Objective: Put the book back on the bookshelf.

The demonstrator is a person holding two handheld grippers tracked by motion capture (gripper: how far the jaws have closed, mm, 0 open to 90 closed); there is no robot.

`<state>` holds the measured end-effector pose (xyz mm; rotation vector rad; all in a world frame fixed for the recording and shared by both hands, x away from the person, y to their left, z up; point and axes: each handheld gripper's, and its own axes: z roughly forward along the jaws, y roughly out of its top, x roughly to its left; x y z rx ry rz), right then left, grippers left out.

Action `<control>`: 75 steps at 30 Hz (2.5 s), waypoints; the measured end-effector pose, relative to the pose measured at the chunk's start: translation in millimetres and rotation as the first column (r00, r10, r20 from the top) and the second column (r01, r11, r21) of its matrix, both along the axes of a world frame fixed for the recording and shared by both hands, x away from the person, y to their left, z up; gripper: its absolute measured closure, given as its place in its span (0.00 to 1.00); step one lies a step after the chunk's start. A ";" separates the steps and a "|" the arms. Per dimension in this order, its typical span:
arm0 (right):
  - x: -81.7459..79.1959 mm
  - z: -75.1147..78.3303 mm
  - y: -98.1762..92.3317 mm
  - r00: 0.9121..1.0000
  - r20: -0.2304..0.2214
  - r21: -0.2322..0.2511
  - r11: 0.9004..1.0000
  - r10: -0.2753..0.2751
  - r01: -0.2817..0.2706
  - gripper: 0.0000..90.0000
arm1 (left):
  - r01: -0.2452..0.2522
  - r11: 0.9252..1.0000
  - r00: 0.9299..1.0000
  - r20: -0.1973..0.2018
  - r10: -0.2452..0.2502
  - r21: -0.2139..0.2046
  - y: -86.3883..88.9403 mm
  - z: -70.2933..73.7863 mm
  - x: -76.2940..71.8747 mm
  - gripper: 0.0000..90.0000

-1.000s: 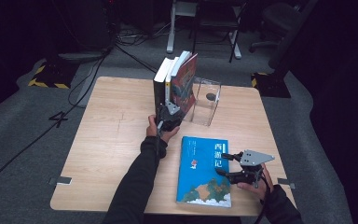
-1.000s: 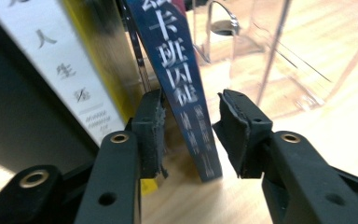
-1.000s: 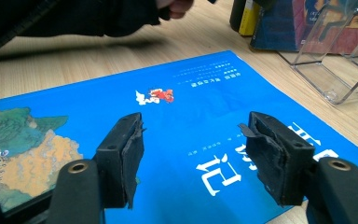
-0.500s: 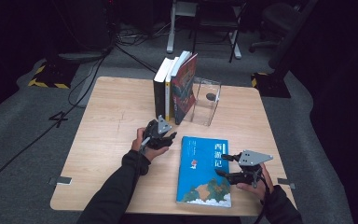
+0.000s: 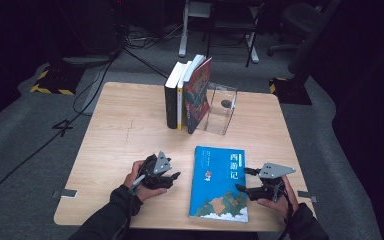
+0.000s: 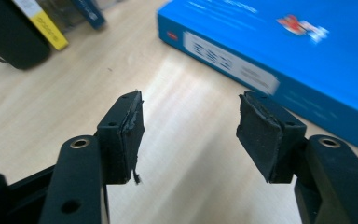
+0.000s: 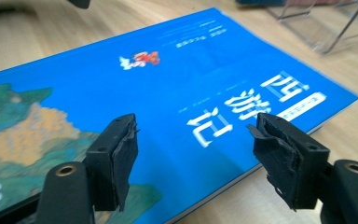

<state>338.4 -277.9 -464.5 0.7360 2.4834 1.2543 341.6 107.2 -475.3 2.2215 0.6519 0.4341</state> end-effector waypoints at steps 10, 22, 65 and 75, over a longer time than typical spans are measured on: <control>-5.1 -5.2 -8.8 0.997 -0.070 -0.025 0.999 -0.034 0.032 0.30 | 0.075 0.997 0.996 -0.055 -0.075 0.000 5.0 -12.8 -32.8 0.41; -8.4 -13.2 -16.6 0.984 -0.175 -0.021 0.999 -0.041 0.038 0.25 | 0.114 0.993 0.988 -0.106 -0.114 -0.005 5.2 -23.1 -50.5 0.34; 29.8 -15.1 15.0 0.970 -0.241 -0.056 0.997 0.041 -0.056 0.05 | 0.130 0.992 0.981 -0.144 -0.127 0.010 -1.0 -29.2 -39.3 0.22; 15.1 -8.0 -13.6 0.986 -0.169 -0.061 0.998 0.009 -0.019 0.27 | 0.133 0.991 0.981 -0.143 -0.131 0.009 -4.5 -29.2 -46.0 0.23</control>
